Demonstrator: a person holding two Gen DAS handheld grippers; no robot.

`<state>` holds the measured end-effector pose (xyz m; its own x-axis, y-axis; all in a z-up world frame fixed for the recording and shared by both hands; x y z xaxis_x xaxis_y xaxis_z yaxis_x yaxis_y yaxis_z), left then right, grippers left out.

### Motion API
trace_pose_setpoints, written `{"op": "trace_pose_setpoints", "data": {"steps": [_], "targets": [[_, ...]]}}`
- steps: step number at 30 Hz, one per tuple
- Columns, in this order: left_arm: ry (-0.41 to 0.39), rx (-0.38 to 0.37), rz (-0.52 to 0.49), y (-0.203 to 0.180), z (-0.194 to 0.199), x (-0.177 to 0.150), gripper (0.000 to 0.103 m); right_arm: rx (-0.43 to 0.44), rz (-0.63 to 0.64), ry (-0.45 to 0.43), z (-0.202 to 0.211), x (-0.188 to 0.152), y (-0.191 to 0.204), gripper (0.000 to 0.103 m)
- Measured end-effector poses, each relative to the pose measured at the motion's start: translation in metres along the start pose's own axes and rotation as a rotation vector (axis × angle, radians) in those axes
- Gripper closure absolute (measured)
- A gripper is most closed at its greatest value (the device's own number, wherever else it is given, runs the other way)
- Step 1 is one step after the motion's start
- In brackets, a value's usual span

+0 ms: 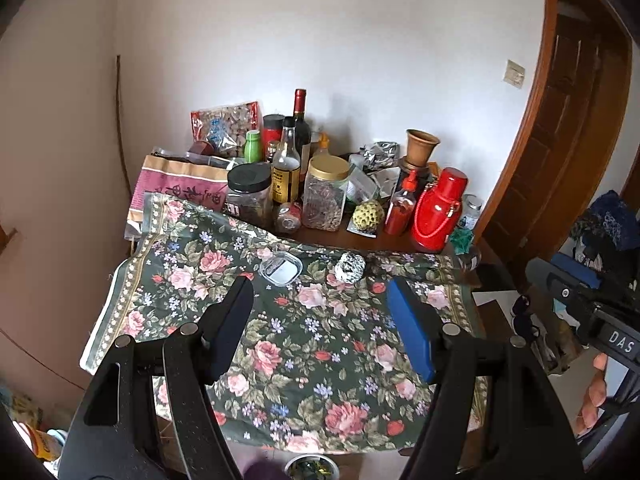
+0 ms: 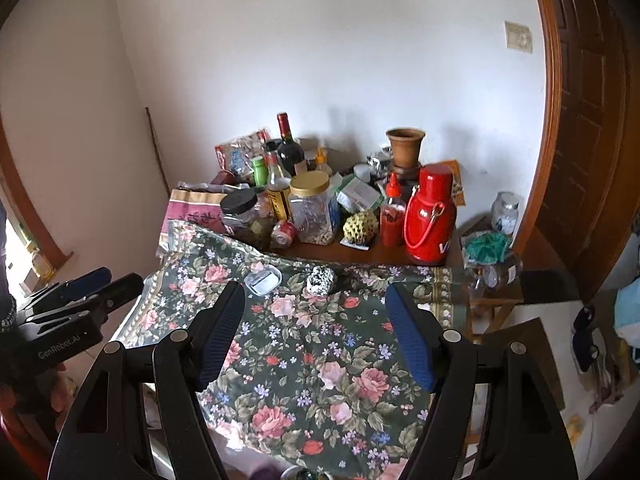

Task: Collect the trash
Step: 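Raise both empty tools back toward the items on the tablecloth, then grasp the clear plastic container with the left tool while the right tool grasps the foil ball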

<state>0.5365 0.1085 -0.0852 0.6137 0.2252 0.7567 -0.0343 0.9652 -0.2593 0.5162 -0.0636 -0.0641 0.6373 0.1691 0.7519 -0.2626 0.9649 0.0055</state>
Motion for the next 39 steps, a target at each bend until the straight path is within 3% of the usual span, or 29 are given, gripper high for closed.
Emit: {"op": "trace_pose_setpoints", "data": {"steps": [9,14,24,31,39], "targets": [[0.070,-0.045,-0.005,0.062,-0.063,0.036,0.035,-0.056,-0.074,0.080,-0.070,0.017,0.020,0.034],[0.160,-0.052,-0.027,0.117,-0.111,0.054,0.035,-0.083,-0.123,0.149,-0.121,0.021,0.035,0.034],[0.351,-0.085,0.022,0.191,-0.202,0.019,0.036,-0.112,-0.156,0.371,-0.238,-0.017,0.060,0.034],[0.465,-0.160,0.074,0.209,-0.256,-0.013,0.054,-0.114,-0.179,0.483,-0.301,-0.041,0.069,0.034],[0.513,-0.207,0.124,0.217,-0.294,-0.025,0.071,-0.158,-0.239,0.535,-0.336,-0.054,0.058,0.034]]}}
Point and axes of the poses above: each gripper's, at about its wrist camera, not at the fingertips, and z roughly against the way its jaws point, y to its left, x to its top, the point moved 7 cm from there along -z, roughly the way its jaws point, and after that the axes turned 15 degrees about -x, right-handed, at the moved point
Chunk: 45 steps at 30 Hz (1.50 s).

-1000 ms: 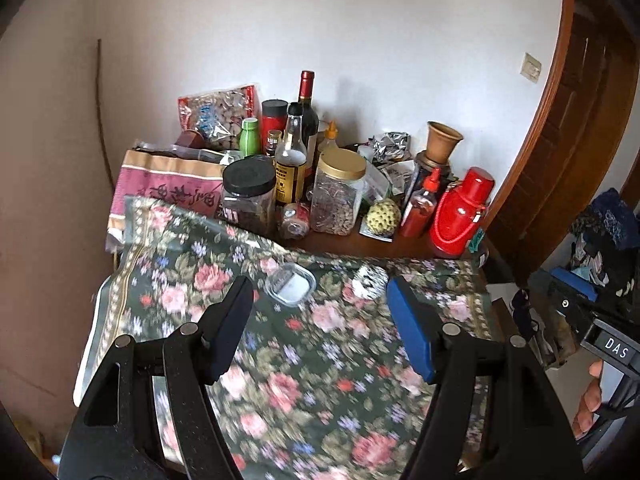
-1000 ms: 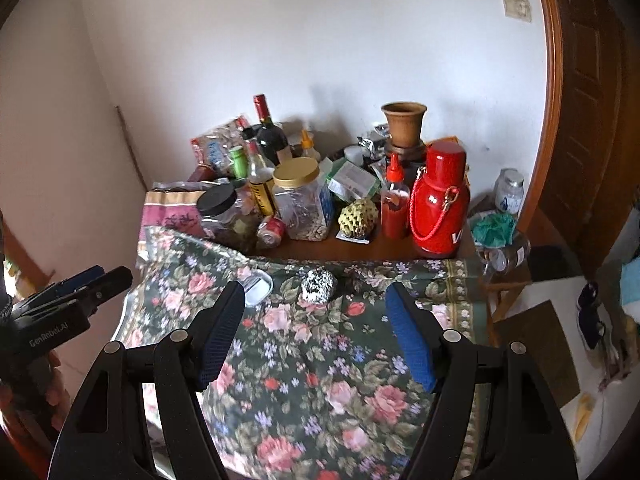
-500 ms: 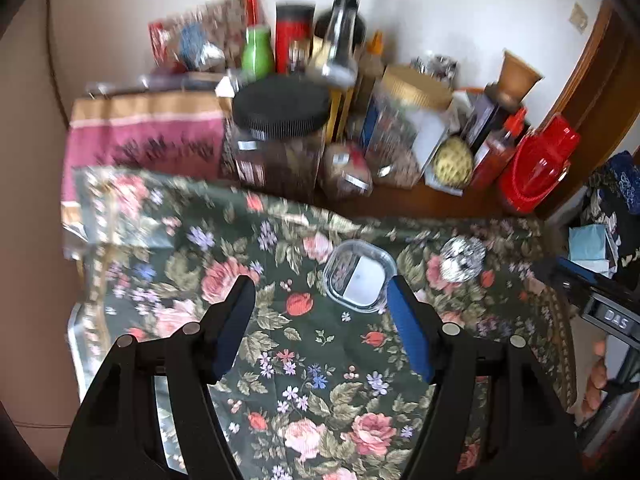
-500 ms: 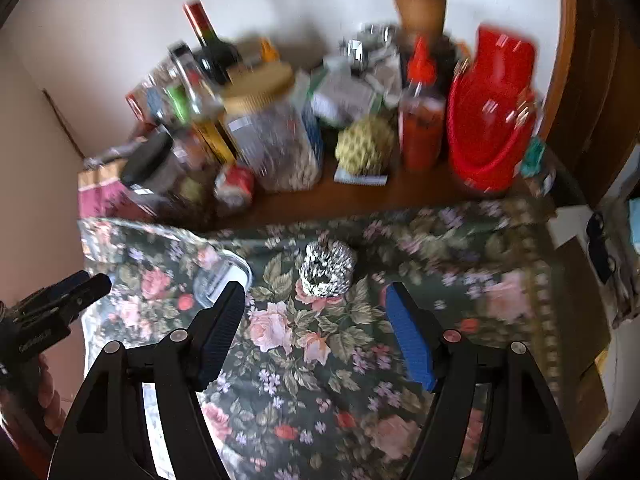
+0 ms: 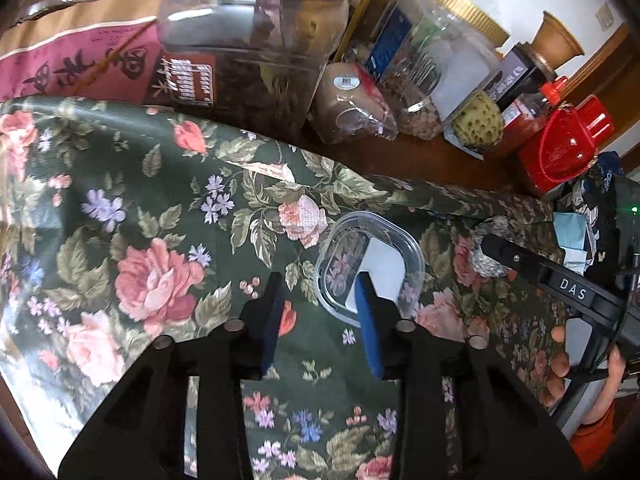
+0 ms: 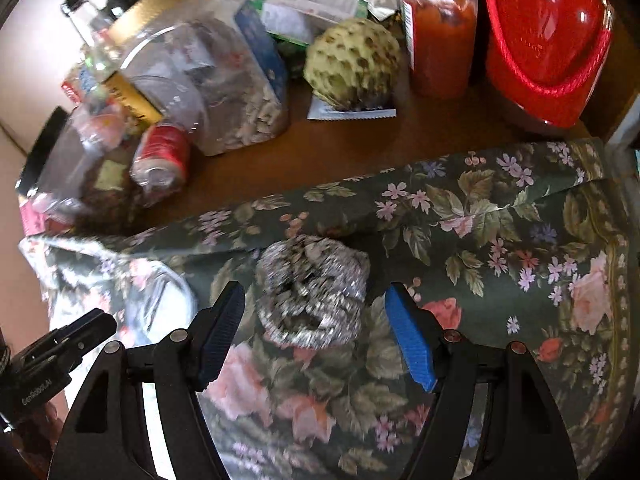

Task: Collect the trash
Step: 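Grasp the clear plastic container with the left tool while the right tool grasps the foil ball, then lift and carry the container and the foil ball down toward the bucket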

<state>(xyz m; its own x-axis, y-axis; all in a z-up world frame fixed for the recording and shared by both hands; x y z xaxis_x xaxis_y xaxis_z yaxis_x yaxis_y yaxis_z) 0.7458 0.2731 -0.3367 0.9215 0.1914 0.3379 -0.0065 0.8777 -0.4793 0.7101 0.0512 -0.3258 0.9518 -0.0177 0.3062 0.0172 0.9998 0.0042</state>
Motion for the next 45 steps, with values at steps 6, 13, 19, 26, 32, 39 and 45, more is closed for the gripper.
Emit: {"op": "trace_pose_setpoints", "data": {"steps": [6,13,19,26,32,39,45], "targets": [[0.012,0.042,-0.032,0.002,-0.017,0.004,0.077,0.004,0.017,0.000,-0.003,-0.005,-0.003,0.057],[0.028,0.060,-0.032,0.003,-0.036,0.008,0.089,-0.018,0.032,-0.084,0.031,-0.023,-0.010,0.059],[0.016,0.087,-0.026,-0.006,-0.047,0.012,0.100,-0.018,0.044,-0.113,0.064,-0.042,-0.032,0.059],[-0.011,0.093,-0.023,-0.034,-0.037,0.002,0.102,-0.013,0.053,-0.166,0.100,-0.042,-0.053,0.059],[-0.092,0.079,-0.034,-0.077,0.000,-0.006,0.102,-0.004,0.073,-0.234,0.134,-0.041,-0.072,0.059],[-0.241,0.093,-0.088,-0.146,0.067,-0.028,0.102,0.030,0.106,-0.318,0.176,-0.050,-0.102,0.059],[-0.393,0.098,-0.091,-0.205,0.129,-0.065,0.102,0.086,0.164,-0.390,0.221,-0.069,-0.125,0.059]]}}
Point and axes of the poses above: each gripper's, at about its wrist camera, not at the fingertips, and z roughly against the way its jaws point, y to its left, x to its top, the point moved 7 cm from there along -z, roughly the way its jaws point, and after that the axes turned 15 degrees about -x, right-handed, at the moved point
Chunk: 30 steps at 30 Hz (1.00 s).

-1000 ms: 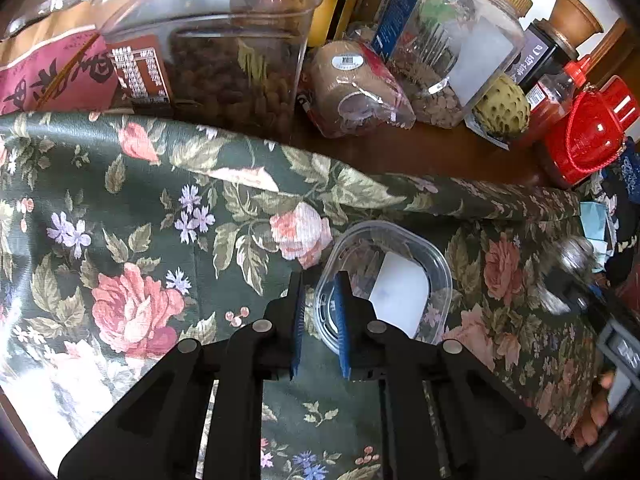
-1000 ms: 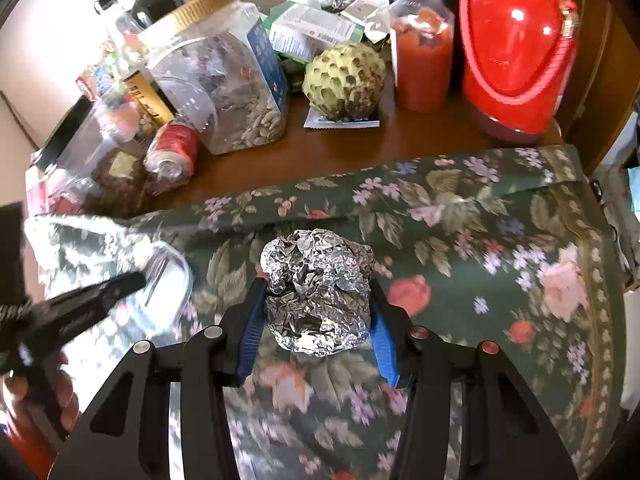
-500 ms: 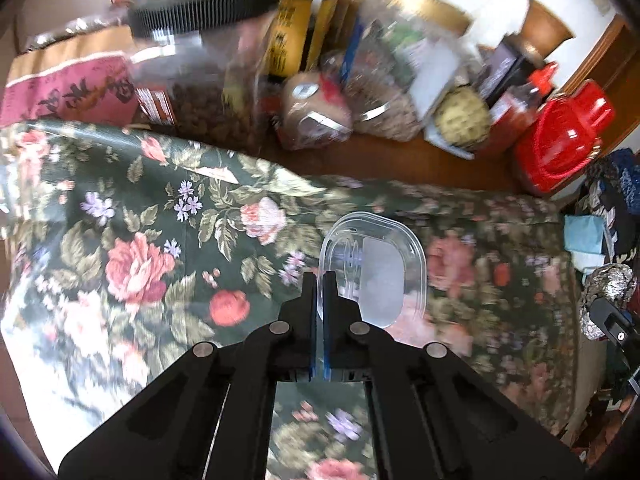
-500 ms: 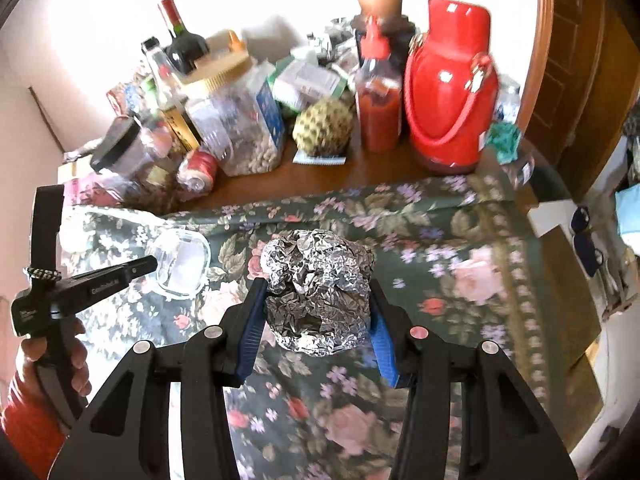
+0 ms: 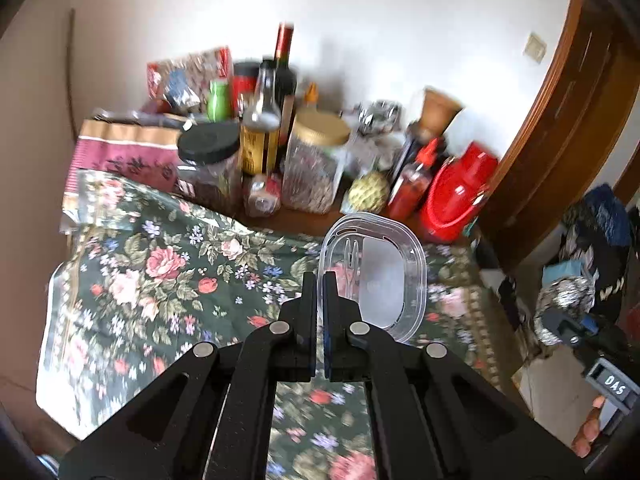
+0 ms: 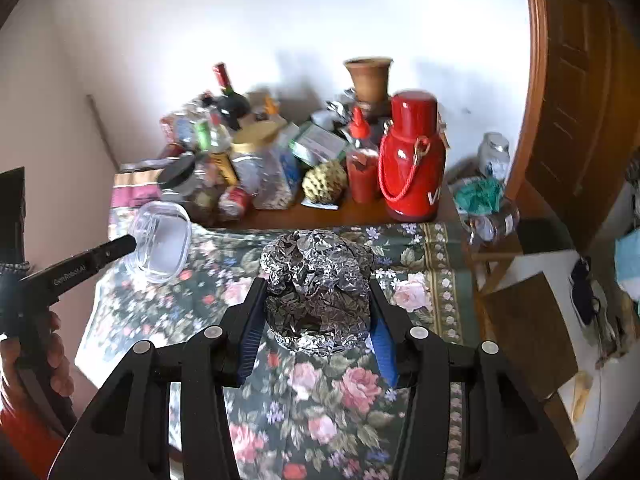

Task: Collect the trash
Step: 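Lift and carry the container and the foil ball down toward the bucket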

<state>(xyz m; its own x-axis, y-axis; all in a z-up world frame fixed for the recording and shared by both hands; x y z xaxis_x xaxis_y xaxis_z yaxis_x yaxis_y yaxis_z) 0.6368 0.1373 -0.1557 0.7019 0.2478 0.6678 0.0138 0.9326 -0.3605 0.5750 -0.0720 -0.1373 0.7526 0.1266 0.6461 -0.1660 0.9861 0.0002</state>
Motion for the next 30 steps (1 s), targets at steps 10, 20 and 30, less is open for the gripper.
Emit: {"op": "trace_pose_setpoints", "data": {"steps": [10,20,30], "targets": [[-0.140,0.041,-0.043,-0.070,0.099,-0.029,0.102,0.082,0.057,-0.091,0.066,-0.016,-0.012,0.059],[-0.229,0.002,-0.096,-0.096,0.177,-0.055,0.102,0.085,0.052,-0.178,0.128,-0.038,-0.002,0.059],[-0.213,-0.048,-0.142,-0.080,0.252,-0.126,0.102,0.059,0.018,-0.170,0.177,-0.104,0.037,0.059]]}}
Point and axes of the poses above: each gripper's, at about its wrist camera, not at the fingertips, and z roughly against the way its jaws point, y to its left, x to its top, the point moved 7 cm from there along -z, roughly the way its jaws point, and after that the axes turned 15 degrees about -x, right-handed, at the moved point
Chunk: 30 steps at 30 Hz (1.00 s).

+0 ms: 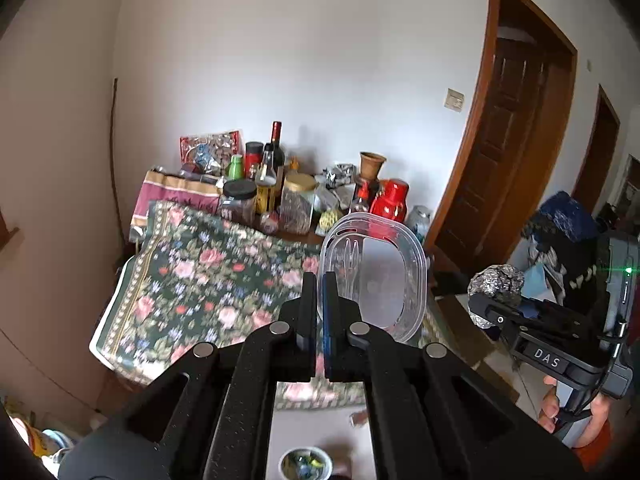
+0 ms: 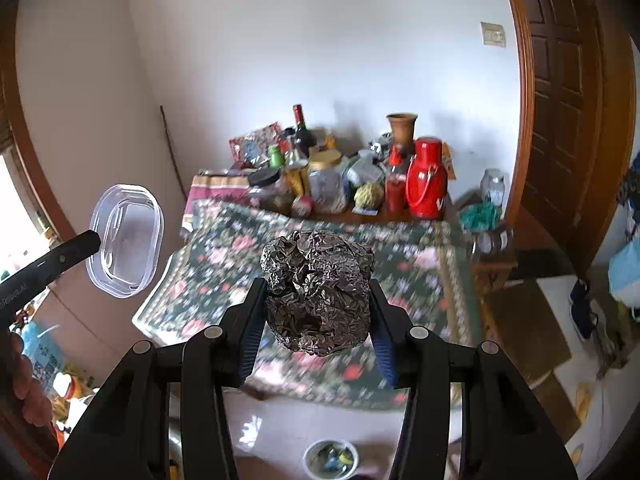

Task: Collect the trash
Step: 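Lift and carry the container and the foil ball down toward the bucket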

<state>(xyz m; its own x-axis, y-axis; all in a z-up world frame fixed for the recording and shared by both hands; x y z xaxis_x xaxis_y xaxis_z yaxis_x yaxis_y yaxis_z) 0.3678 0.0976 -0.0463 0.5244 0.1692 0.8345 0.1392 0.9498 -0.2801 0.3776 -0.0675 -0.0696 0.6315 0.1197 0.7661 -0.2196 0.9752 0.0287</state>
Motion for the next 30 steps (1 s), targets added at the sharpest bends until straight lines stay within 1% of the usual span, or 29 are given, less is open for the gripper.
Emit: {"op": "trace_pose_setpoints", "data": {"steps": [3,7,10,15,20,23,27,30], "targets": [[0.017,-0.001,-0.007,0.004,0.026,-0.023,0.102,-0.005,-0.001,0.015,0.017,-0.025,0.017,0.059],[0.050,-0.008,0.012,0.015,0.059,-0.056,0.102,0.006,-0.027,0.070,0.036,-0.064,0.034,0.059],[0.080,-0.016,0.026,0.021,0.076,-0.079,0.102,-0.008,-0.026,0.102,0.049,-0.092,0.043,0.059],[0.145,-0.029,0.034,0.026,0.091,-0.113,0.102,-0.023,-0.044,0.161,0.058,-0.128,0.049,0.059],[0.205,-0.028,0.043,0.033,0.089,-0.140,0.102,-0.033,-0.034,0.215,0.056,-0.153,0.055,0.059],[0.235,-0.027,0.067,0.037,0.081,-0.154,0.102,-0.036,-0.022,0.250,0.047,-0.165,0.055,0.059],[0.282,-0.015,0.091,0.044,0.059,-0.174,0.102,-0.035,-0.009,0.295,0.031,-0.185,0.055,0.059],[0.331,-0.001,0.109,0.051,0.034,-0.195,0.102,-0.031,0.004,0.343,0.008,-0.204,0.050,0.059]]}}
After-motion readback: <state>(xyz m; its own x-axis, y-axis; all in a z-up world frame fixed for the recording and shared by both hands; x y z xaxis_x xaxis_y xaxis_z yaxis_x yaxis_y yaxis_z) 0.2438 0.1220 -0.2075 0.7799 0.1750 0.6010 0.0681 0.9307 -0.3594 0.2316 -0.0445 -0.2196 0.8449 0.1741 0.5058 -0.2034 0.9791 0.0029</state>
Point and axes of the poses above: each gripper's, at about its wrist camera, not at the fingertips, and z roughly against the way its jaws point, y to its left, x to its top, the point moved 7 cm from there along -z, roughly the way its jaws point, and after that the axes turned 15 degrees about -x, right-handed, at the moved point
